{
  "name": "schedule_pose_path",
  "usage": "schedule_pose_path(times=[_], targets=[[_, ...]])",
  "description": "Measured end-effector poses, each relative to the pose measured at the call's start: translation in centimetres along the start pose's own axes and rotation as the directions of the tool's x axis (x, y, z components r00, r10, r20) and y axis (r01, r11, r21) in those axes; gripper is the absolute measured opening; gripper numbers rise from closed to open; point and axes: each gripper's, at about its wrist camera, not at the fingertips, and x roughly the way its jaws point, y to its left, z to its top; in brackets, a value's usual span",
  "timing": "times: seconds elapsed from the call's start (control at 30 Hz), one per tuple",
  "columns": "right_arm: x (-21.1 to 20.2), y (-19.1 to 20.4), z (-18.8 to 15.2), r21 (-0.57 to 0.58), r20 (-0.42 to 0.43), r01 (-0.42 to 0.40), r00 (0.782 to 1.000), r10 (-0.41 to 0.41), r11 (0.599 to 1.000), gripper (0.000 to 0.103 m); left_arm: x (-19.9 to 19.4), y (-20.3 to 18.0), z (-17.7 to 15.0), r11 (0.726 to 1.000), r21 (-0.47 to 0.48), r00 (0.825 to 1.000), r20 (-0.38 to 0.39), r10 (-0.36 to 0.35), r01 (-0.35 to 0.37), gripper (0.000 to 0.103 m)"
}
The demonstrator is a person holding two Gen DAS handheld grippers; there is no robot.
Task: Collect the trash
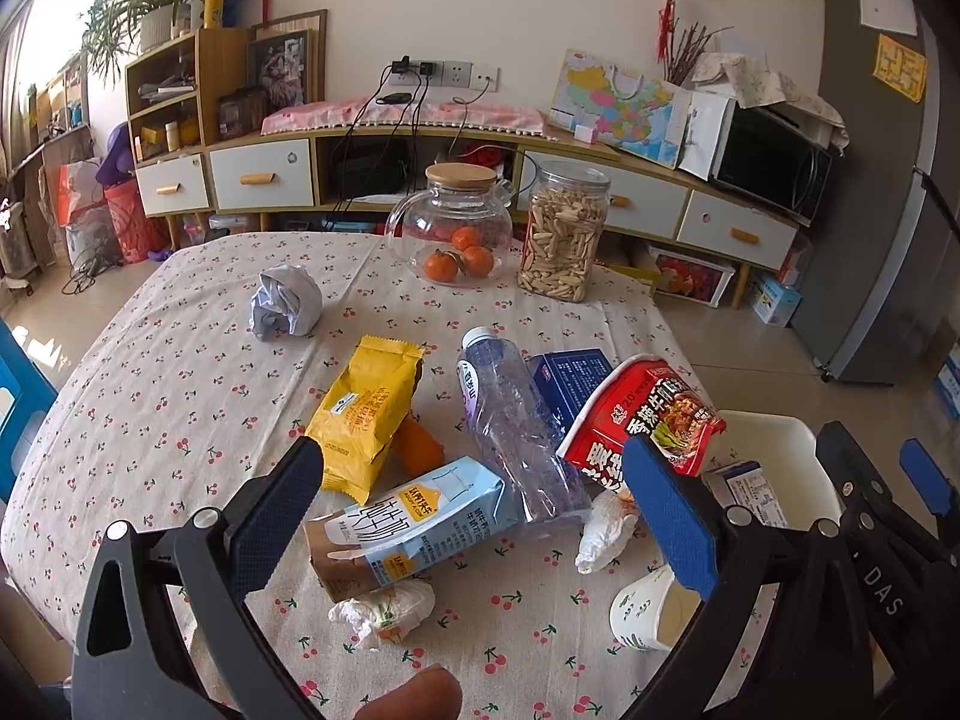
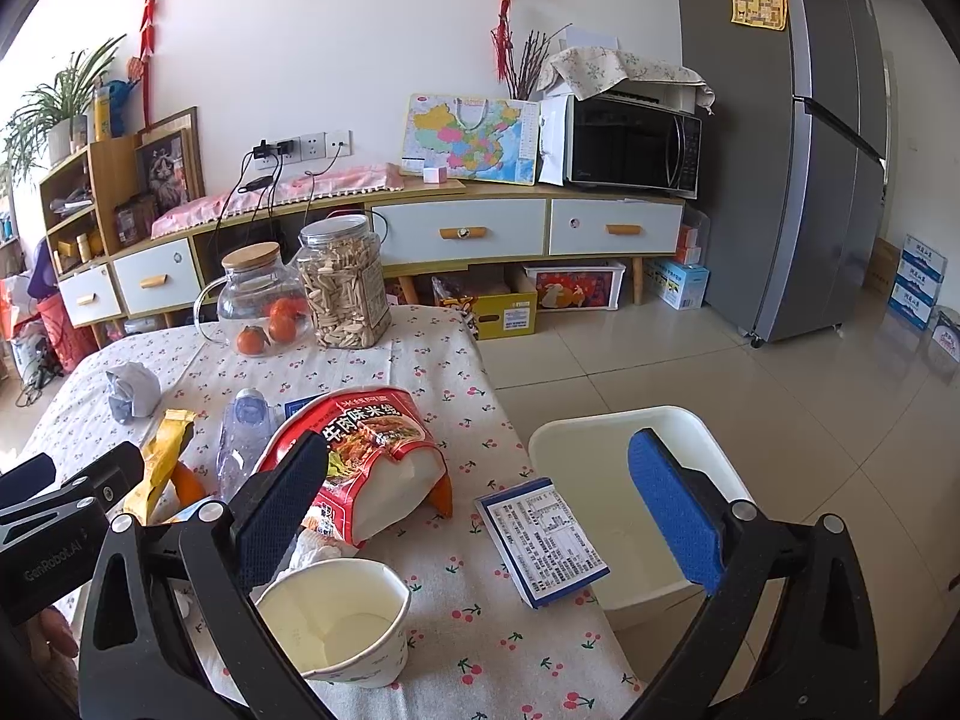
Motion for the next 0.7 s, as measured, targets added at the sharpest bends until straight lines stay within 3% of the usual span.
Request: schedule_pose_path(times=[0.7], targets=[[0.03,0.17,-0.07,0.009,-0.011,-0.005,1.0,0.005,1.0,0.096,0.27,0.1,-0.33,1.0,-0.004,1.0,-0.006,0.001,-0.001,0.097]])
